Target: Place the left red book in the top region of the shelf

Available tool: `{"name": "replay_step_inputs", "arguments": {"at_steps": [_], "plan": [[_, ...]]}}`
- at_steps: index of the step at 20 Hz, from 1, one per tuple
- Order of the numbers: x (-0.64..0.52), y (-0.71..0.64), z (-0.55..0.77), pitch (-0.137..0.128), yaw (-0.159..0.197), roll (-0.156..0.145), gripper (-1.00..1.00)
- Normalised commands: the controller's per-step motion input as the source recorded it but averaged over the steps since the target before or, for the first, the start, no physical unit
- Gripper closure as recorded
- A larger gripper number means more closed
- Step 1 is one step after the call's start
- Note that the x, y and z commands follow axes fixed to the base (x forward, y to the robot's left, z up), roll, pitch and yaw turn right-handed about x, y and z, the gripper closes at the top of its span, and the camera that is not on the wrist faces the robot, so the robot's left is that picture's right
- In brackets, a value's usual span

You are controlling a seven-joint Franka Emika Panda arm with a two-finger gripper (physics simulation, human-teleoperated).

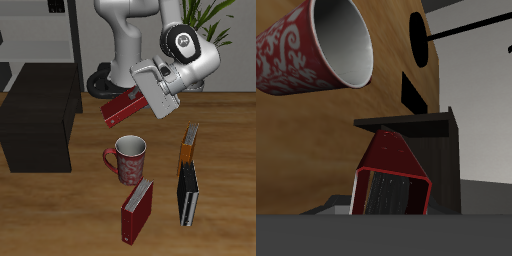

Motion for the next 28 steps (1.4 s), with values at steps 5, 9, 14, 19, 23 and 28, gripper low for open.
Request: {"name": "replay_step_inputs", "arguments": {"at_steps": [5, 9, 14, 19, 23, 28], "plan": [[0.12, -0.19, -0.02, 0.014, -0.011, -0.053, 1.00], [0.05, -0.14, -0.16, 0.033, 0.010, -0.031, 1.00], [0.07, -0.25, -0.05, 0.022, -0.001, -0.052, 1.00], [-0.02, -0.21, -0.10, 0.030, -0.022, -0.037, 1.00], [0.04, -0.16, -0.05, 0.022, -0.003, -0.021, 1.00], [0.06, -0.17, 0.00, 0.017, -0.012, -0.029, 1.00]]}}
